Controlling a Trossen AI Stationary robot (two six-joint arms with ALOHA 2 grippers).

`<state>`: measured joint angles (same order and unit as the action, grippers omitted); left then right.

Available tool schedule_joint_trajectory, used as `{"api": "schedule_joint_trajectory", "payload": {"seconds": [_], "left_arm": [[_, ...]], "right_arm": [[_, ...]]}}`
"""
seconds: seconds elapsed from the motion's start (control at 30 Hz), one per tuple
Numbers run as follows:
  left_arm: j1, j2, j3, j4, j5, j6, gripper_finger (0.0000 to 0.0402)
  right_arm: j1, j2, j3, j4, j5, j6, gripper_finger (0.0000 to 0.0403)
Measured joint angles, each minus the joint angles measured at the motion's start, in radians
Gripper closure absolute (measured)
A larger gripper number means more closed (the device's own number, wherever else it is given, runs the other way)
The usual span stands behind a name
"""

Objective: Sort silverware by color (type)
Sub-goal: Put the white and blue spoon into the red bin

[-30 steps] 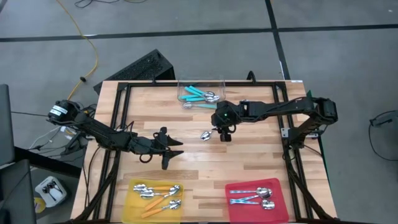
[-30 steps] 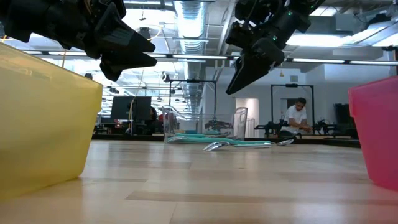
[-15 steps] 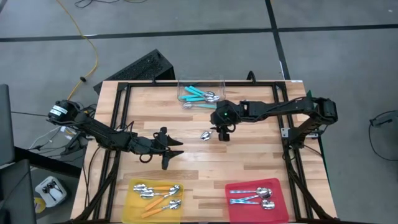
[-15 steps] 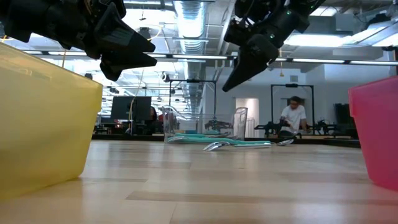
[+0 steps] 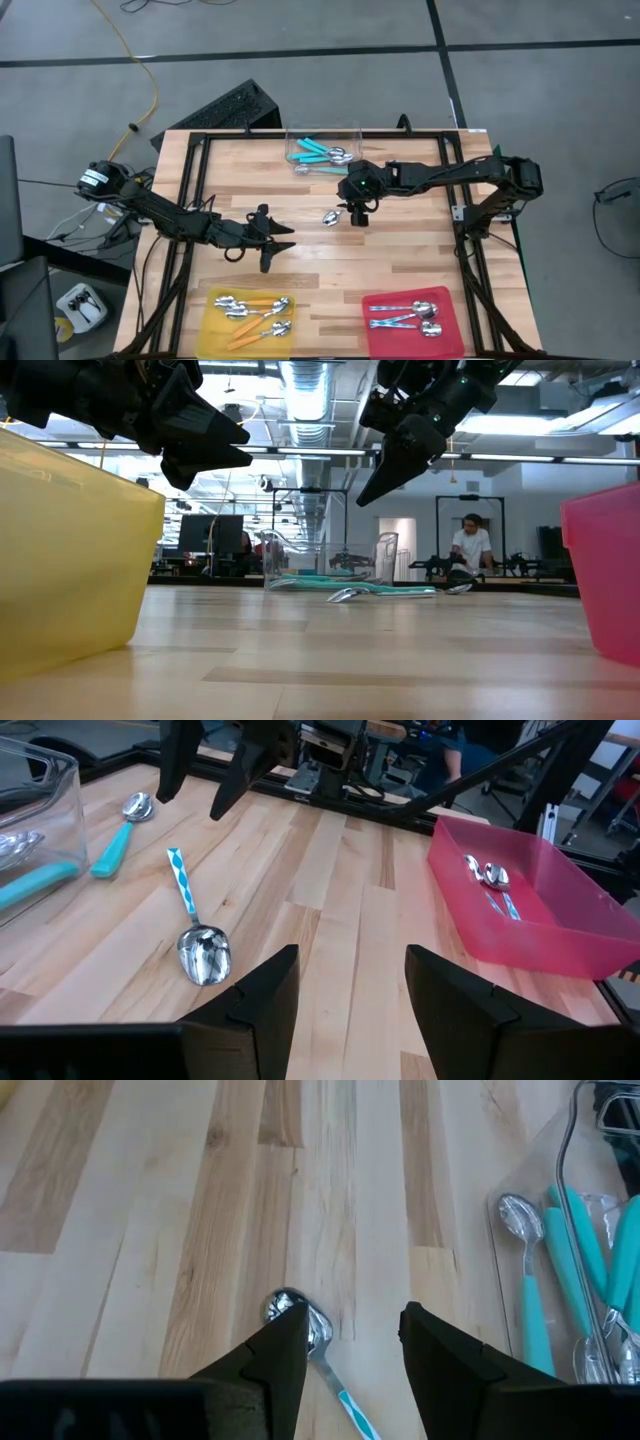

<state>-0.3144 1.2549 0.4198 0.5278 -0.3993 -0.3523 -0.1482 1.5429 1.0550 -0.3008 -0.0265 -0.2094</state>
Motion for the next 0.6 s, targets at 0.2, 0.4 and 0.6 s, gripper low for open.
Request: {"api": "schedule_joint_trajectory", "payload": {"seconds": [0.2, 0.4, 0.6], "left_arm": [[0.0, 0.0, 0.0, 0.0, 0.0, 0.0, 0.0235], [0.0, 0.0, 0.0, 0.002, 0.0, 0.0, 0.0235], [0.0, 0.0, 0.0, 0.002, 0.0, 0.0, 0.0235]], "right_arm": [[0.0, 0.0, 0.0, 0.0, 0.0, -0.001, 0.0221], [0.0, 0.0, 0.0, 0.0, -0.001, -0.003, 0.0221], [0.0, 0.0, 0.0, 0.0, -0.001, -0.008, 0.0221]]}}
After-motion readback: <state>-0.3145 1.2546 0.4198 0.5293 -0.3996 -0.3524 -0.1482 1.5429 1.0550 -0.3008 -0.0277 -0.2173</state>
